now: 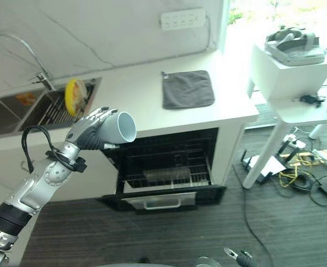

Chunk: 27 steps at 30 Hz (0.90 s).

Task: Place the dishes in the dishwasher.

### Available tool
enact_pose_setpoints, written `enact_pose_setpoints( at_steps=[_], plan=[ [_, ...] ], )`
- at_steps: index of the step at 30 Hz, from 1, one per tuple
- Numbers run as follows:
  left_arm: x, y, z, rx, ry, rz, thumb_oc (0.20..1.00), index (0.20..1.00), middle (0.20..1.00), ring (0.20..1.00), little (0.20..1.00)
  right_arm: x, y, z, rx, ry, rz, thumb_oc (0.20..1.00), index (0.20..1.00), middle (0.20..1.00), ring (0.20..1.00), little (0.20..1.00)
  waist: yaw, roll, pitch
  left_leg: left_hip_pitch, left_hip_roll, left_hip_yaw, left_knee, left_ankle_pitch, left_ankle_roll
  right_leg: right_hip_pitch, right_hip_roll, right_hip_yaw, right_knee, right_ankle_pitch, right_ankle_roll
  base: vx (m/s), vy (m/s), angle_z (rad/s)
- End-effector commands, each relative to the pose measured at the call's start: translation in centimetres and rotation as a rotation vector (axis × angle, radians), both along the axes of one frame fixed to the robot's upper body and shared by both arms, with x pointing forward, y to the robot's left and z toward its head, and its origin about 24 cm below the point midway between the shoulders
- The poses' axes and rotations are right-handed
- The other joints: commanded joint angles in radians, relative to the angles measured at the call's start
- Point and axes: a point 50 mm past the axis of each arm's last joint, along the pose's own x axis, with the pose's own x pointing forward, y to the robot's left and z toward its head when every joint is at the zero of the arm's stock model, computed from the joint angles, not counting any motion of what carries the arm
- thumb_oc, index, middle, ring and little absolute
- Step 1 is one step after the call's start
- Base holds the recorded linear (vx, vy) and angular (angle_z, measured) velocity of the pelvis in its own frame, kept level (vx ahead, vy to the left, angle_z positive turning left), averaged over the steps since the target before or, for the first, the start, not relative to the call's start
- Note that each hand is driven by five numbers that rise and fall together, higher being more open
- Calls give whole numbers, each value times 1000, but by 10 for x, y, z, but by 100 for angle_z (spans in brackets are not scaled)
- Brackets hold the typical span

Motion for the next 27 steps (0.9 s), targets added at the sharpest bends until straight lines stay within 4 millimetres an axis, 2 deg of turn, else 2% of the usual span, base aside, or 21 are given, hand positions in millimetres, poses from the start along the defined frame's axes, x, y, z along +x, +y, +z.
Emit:
enact_pose_setpoints(
  at_steps=[1, 5, 8, 11, 13, 16, 19, 23, 24, 27],
  plan=[
    [0, 4, 45, -9, -188, -22, 200, 200, 200, 200, 200, 23, -3, 8, -15, -133, -58, 1000, 1000, 1000, 1000, 1000, -4, -30, 30, -21, 42, 3, 21, -7, -10, 66, -26, 35, -113, 80, 51, -78, 36, -4],
    [0, 6, 45, -100, -164, -37, 200, 200, 200, 200, 200, 47, -3, 24, -30, -348, -153, 1000, 1000, 1000, 1000, 1000, -10, -55, 24, -16, 37, 34, 30, -23, 5, 80, -37, 32, -153, 111, 68, -64, -15, -8],
    [0, 11, 35, -254, -137, -31, 200, 200, 200, 200, 200, 73, -5, 50, -66, -553, -148, 1000, 1000, 1000, 1000, 1000, -24, -75, 27, -6, 35, 57, 44, -41, 11, 86, -45, 37, -174, 127, 80, -63, -10, -20],
    [0, 14, 28, -362, -139, -14, 200, 200, 200, 200, 200, 84, -7, 67, -90, -666, -148, 1000, 1000, 1000, 1000, 1000, -41, -91, 21, 3, 32, 72, 49, -53, 14, 88, -44, 50, -195, 141, 85, -29, -32, -24],
    [1, 17, 23, -511, -181, 10, 200, 200, 200, 200, 200, 94, -9, 91, -111, -818, -177, 1000, 1000, 1000, 1000, 1000, -66, -109, 13, 8, 32, 82, 64, -66, 21, 80, -41, 74, -202, 149, 88, -19, -66, -24],
    [0, 21, 20, -616, -233, 45, 200, 200, 200, 200, 200, 103, -7, 114, -121, -943, -188, 1000, 1000, 1000, 1000, 1000, -88, -120, 10, 14, 30, 89, 75, -79, 27, 75, -38, 95, -206, 153, 90, -14, -45, -35],
    [-5, 27, 20, -738, -376, 104, 200, 200, 200, 200, 200, 108, -3, 138, -24, -1089, -329, 1000, 1000, 1000, 1000, 1000, -117, -129, -1, 29, 26, 99, 77, -91, 33, 75, -33, 117, -213, 157, 92, 13, -39, -37],
    [-9, 24, 22, -819, -526, 144, 200, 200, 200, 200, 200, 123, 9, 180, -14, -1284, -241, 1000, 1000, 1000, 1000, 1000, -136, -131, -11, 42, 20, 105, 74, -99, 38, 73, -31, 133, -214, 155, 89, 19, -3, -29],
    [-10, 23, 21, -840, -572, 170, 200, 200, 200, 200, 200, 129, 15, 203, -31, -1377, -160, 1000, 1000, 1000, 1000, 1000, -145, -130, -16, 45, 19, 112, 73, -100, 38, 71, -31, 141, -216, 155, 89, 19, 28, -14],
    [-11, 20, 20, -854, -644, 215, 200, 200, 200, 200, 200, 136, 28, 232, -30, -1489, 2, 1000, 1000, 1000, 1000, 1000, -155, -127, -22, 53, 15, 120, 66, -101, 37, 71, -27, 154, -225, 155, 86, 22, 33, -18]
  ],
)
